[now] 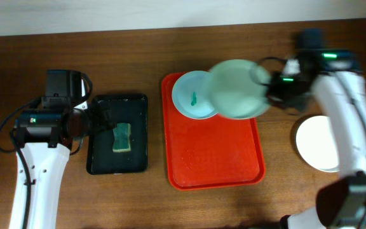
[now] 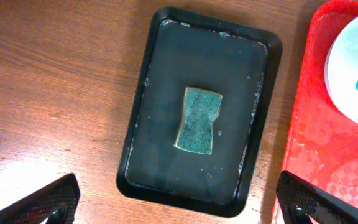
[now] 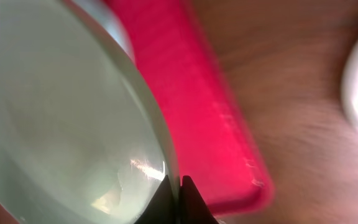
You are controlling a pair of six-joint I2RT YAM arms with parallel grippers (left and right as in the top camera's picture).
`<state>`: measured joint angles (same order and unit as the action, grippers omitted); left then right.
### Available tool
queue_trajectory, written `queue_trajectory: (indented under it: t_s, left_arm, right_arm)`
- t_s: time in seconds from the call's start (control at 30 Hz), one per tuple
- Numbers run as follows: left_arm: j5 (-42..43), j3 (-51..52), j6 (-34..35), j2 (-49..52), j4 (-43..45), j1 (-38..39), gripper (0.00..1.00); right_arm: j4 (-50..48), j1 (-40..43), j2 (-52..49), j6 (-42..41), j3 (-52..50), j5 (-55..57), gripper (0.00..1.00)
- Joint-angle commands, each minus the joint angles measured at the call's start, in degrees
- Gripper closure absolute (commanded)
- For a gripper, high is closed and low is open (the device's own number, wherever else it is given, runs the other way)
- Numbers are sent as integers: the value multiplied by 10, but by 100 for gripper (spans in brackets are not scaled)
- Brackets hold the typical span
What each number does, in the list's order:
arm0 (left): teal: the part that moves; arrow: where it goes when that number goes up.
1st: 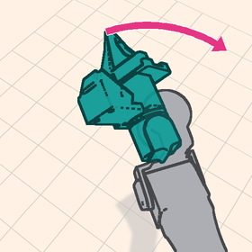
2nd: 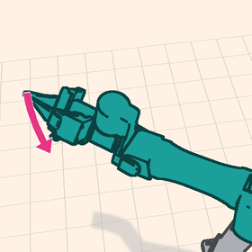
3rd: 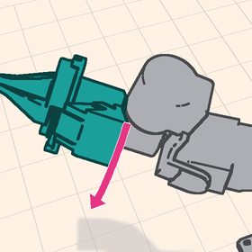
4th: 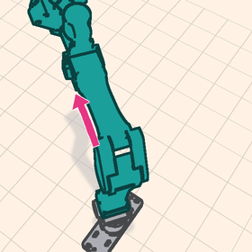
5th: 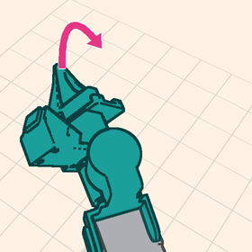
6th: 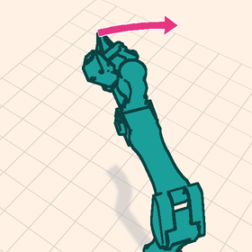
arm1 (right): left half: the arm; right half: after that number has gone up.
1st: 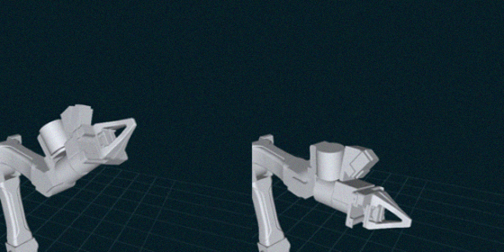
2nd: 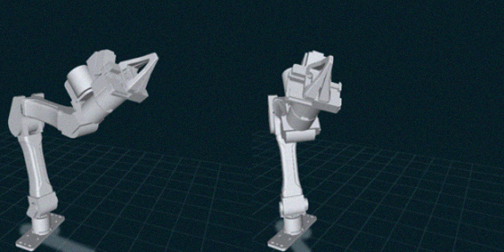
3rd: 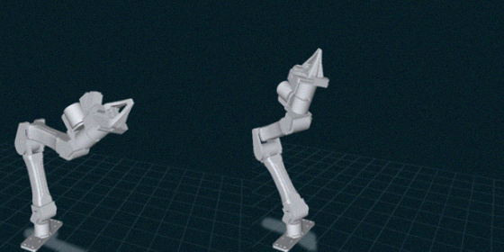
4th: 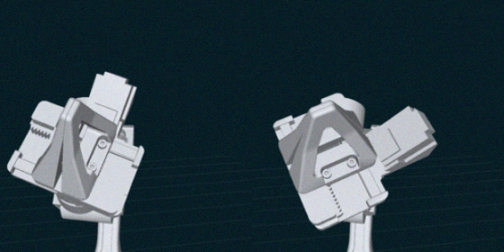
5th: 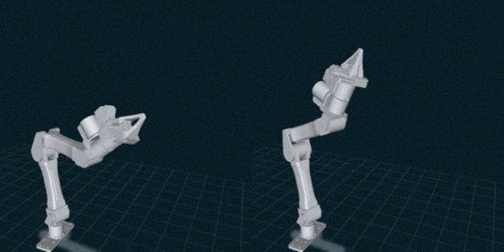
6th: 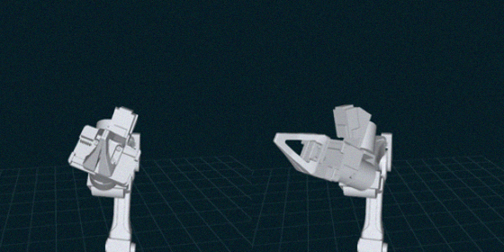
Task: Clean dirty plates on tray and stack at the side
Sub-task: 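Carry the plate right and stack it on the white plate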
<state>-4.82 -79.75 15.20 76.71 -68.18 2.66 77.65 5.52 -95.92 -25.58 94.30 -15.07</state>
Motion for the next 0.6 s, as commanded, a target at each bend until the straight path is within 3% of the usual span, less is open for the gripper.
queue_trajectory:
  t_s: [0.0,0.2,0.33,0.43,0.5,0.57]
  left_arm:
    - [4,-9,-3,-4,-1,0,1]
    - [4,-9,-3,-4,0,0,0]
    - [4,-9,-3,-4,-1,1,1]
    - [4,-9,-3,-4,-1,0,1]
    - [4,-9,-3,-4,-1,0,1]
    - [4,-9,-3,-4,-1,1,1]
  right_arm:
    - [30,135,26,89,-16,-8,96]
    - [-28,377,26,120,-181,-8,96]
    - [-114,509,26,100,-299,-15,96]
    - [-140,569,26,94,-331,-55,93]
    - [-135,572,26,95,-331,-56,58]
    - [-129,548,27,107,-330,-60,47]
